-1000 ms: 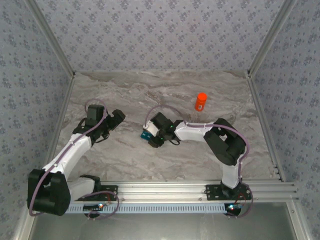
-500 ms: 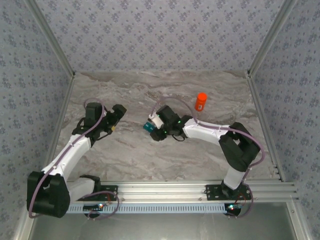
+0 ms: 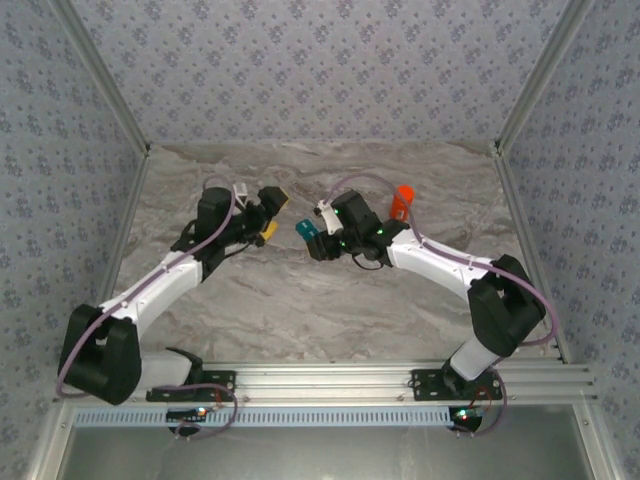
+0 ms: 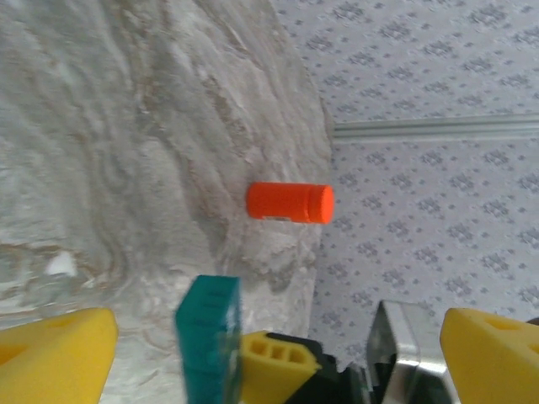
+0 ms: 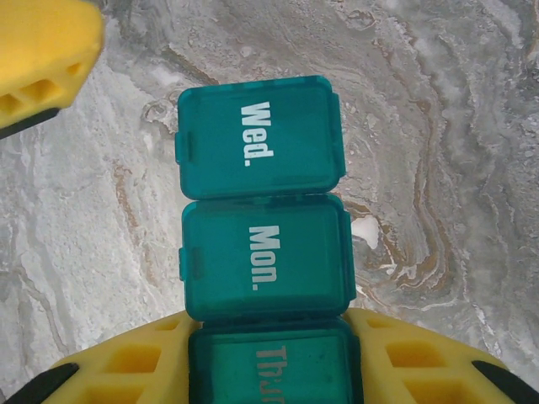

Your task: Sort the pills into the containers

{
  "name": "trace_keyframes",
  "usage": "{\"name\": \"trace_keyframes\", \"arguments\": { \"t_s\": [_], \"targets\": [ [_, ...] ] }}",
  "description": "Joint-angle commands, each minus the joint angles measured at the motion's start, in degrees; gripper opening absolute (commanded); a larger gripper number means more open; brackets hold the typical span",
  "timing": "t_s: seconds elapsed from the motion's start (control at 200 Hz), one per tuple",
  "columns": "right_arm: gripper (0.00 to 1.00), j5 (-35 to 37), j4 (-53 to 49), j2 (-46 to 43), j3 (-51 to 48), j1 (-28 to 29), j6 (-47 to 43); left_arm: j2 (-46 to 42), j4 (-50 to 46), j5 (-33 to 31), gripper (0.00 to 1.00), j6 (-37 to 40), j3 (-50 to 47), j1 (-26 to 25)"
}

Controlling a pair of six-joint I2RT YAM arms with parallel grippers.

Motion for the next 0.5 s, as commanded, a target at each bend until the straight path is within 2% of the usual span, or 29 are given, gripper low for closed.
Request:
{"name": "trace_keyframes", "arguments": {
  "t_s": [0.0, 0.495],
  "targets": [
    [0.33, -0.8, -0.7, -2.0, 1.5, 0.1, 2.2, 1.7, 4.5, 1.1, 0.98, -1.8, 3.0, -1.7],
    [0.32, 0.3, 0.0, -2.4, 1.1, 0.0, 2.9, 3.1, 6.0, -1.3, 0.98, -3.6, 1.5, -6.2]
  ]
}}
